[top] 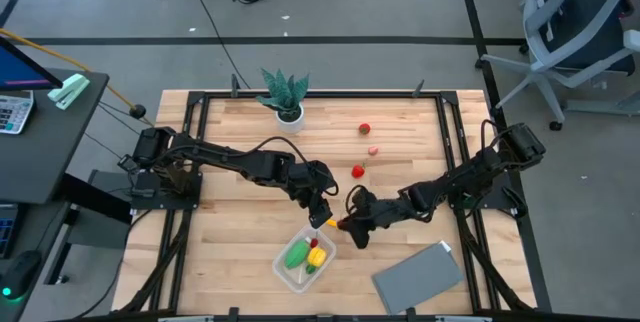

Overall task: Pick and placing Produce into tupperware
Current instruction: Put the red cherry into the transparent bin

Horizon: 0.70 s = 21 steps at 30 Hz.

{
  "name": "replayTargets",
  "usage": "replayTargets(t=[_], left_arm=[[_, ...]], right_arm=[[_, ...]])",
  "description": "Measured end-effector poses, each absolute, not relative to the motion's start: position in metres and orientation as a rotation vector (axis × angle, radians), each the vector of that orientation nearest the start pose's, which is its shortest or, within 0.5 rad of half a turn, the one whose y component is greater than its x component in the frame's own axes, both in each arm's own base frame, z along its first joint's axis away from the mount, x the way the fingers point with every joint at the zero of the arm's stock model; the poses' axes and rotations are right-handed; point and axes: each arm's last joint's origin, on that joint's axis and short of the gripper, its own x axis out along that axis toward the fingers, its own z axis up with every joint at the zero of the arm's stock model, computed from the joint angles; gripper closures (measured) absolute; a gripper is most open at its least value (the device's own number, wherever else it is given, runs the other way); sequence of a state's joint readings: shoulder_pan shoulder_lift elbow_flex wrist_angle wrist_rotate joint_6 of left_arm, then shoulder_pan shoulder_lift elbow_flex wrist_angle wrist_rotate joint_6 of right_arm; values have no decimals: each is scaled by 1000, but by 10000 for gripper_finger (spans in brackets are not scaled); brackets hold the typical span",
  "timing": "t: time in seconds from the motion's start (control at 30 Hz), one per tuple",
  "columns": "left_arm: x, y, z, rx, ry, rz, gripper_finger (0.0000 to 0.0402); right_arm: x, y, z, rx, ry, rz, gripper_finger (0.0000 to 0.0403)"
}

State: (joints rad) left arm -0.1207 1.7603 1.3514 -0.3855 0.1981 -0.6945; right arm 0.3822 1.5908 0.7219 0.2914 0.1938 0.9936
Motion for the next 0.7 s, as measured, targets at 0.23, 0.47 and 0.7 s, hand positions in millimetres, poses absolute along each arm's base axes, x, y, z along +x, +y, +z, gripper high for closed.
replayTargets(t=[0.23, 0.47, 0.7], left_arm=[[383, -43, 251, -690, 864, 16, 295], [382, -15, 250, -698, 868, 82, 294], [381, 5, 252, -708, 847, 121, 294]], right_arm=[[300, 117, 185, 597, 534, 58, 300], [328, 127, 222, 391, 571, 88, 300], [366, 140, 208, 297, 723, 105, 300]])
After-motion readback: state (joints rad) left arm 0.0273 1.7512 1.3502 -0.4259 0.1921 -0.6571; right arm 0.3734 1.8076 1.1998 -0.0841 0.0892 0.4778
